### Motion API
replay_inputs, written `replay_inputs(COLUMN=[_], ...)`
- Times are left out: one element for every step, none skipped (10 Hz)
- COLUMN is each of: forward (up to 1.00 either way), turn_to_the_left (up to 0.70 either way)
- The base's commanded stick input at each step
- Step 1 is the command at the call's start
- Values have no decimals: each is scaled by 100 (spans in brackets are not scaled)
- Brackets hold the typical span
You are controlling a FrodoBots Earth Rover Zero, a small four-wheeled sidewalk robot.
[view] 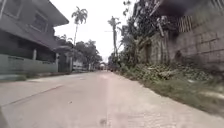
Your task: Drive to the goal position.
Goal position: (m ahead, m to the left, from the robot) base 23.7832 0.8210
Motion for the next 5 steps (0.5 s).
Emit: replay_inputs(forward=[50,50,50,50,50], turn_to_the_left=[0,0,0,0,0])
